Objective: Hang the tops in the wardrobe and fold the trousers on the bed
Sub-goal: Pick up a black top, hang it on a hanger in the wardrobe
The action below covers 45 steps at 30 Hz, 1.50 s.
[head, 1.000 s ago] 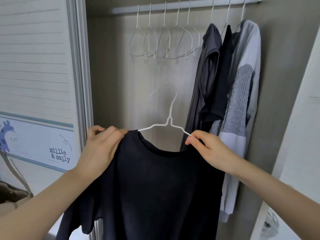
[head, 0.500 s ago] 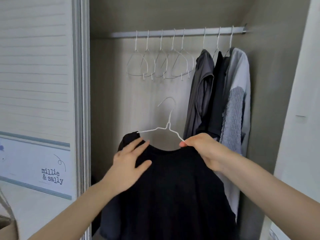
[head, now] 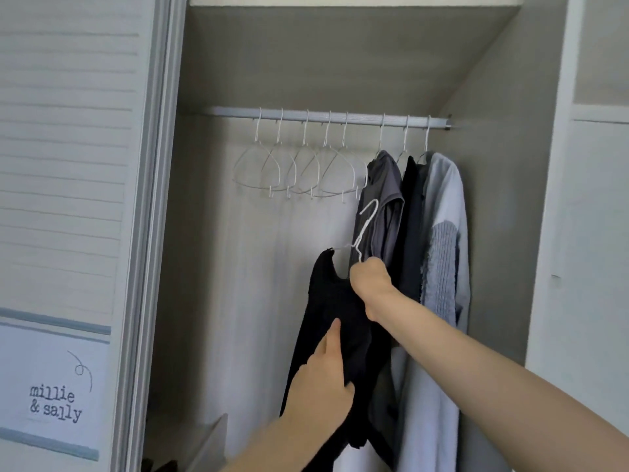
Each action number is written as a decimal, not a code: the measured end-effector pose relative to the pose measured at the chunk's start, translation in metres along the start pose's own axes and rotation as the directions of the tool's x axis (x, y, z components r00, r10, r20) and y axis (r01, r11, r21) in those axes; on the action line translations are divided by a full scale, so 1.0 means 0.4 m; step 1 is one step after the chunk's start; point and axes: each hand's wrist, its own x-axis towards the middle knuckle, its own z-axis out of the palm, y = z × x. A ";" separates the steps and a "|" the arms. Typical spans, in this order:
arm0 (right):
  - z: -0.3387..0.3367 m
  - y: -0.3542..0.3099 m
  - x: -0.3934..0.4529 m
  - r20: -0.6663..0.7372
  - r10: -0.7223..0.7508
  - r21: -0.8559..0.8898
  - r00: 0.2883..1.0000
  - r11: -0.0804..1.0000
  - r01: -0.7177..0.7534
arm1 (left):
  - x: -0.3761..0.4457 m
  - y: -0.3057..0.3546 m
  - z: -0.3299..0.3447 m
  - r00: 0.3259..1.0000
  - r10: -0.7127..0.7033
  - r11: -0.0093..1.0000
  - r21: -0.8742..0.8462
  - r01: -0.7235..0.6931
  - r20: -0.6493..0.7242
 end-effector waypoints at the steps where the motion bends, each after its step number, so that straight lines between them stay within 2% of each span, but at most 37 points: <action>1: -0.011 0.008 0.006 -0.058 0.031 0.055 0.998 0.998 -0.027 | 0.001 -0.008 0.003 1.000 -0.005 1.000 0.025 0.005 0.018; 6: -0.055 0.002 0.071 -0.218 -0.099 -0.026 0.971 0.995 0.095 | 0.061 -0.073 0.012 0.999 0.032 0.994 0.108 -0.032 0.002; 14: -0.068 -0.121 0.212 -0.240 -0.286 -0.073 0.928 0.958 0.277 | 0.255 -0.090 0.012 0.967 0.176 0.984 0.050 -0.170 -0.182; 21: -0.108 -0.264 0.360 -0.276 -0.329 -0.108 0.903 0.944 0.310 | 0.441 -0.053 -0.028 0.916 0.253 0.965 0.011 -0.263 -0.310; 30: -0.142 -0.376 0.536 -0.274 -0.401 -0.210 0.874 0.912 0.353 | 0.620 -0.001 -0.020 0.851 0.310 0.937 -0.014 -0.348 -0.423; 38: -0.129 -0.387 0.654 -0.227 -0.450 -0.258 0.863 0.883 0.393 | 0.708 -0.043 0.012 0.863 0.303 0.925 -0.095 -0.369 -0.404; 42: -0.104 -0.375 0.681 -0.162 -0.436 -0.310 0.885 0.874 0.374 | 0.714 -0.068 0.021 0.879 0.276 0.927 -0.133 -0.350 -0.390; 45: -0.085 -0.358 0.693 -0.129 -0.425 -0.287 0.896 0.881 0.376 | 0.695 -0.083 0.028 0.881 0.272 0.927 -0.141 -0.349 -0.388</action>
